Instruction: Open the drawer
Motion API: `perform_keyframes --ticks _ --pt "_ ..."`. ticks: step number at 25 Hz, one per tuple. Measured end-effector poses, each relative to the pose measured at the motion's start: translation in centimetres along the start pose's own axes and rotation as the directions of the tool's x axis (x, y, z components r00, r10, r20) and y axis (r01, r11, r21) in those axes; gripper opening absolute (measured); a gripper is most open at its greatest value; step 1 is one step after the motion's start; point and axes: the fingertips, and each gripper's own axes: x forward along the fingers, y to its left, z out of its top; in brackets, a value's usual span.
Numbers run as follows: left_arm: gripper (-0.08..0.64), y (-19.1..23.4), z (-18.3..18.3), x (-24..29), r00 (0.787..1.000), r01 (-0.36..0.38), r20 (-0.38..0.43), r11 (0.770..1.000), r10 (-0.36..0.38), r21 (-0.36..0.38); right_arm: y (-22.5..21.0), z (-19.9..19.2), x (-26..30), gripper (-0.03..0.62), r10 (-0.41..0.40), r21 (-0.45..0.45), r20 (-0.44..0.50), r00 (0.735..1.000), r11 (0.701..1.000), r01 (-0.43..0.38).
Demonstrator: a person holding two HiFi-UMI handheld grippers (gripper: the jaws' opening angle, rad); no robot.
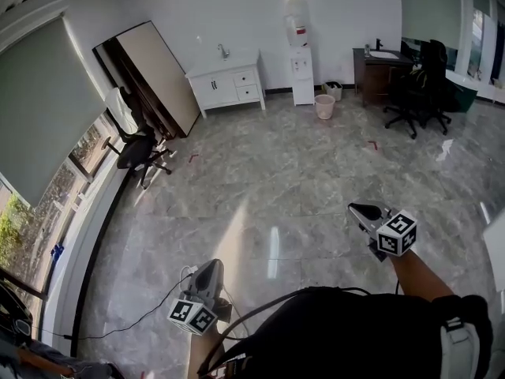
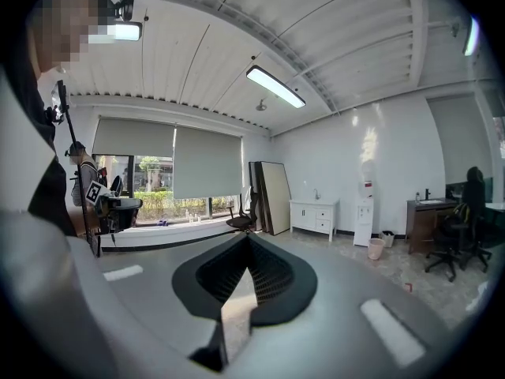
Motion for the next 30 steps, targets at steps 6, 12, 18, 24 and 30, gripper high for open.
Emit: perform_keyframes --ticks 6,12,18,24,30 --pt "0.0 1.5 -0.8 1.3 1.0 0.019 -0.023 0.999 -0.02 -0.026 0.3 -0.8 2.0 -0.002 0.016 -0.001 -0.021 1.0 1.0 -0.016" --pt "0.0 1.8 -1.4 4.5 0.998 0.008 -0.057 1.0 -0.01 -0.025 -2.4 -1.0 3.8 -0.002 0.032 0.032 -0.019 0.999 0.999 -0.031" --pt "0.0 0.2 -1.8 11.0 0.998 -0.018 -0.052 1.0 0.018 0.015 -9.3 -1.1 5.1 -0.002 0.072 0.026 0.013 0.997 0.997 -0.072" --pt "0.0 -4.0 -1.4 19.9 0.999 -0.038 -0.03 0.999 0.039 0.038 -19.6 1.0 4.6 -0.002 0.098 0.009 0.031 0.995 0.995 -0.099" --pt "0.0 -7.0 -2.7 27.6 0.998 -0.047 -0.031 0.998 0.049 0.046 -27.8 1.9 4.6 -0.002 0.123 0.0 0.054 0.991 0.992 -0.123"
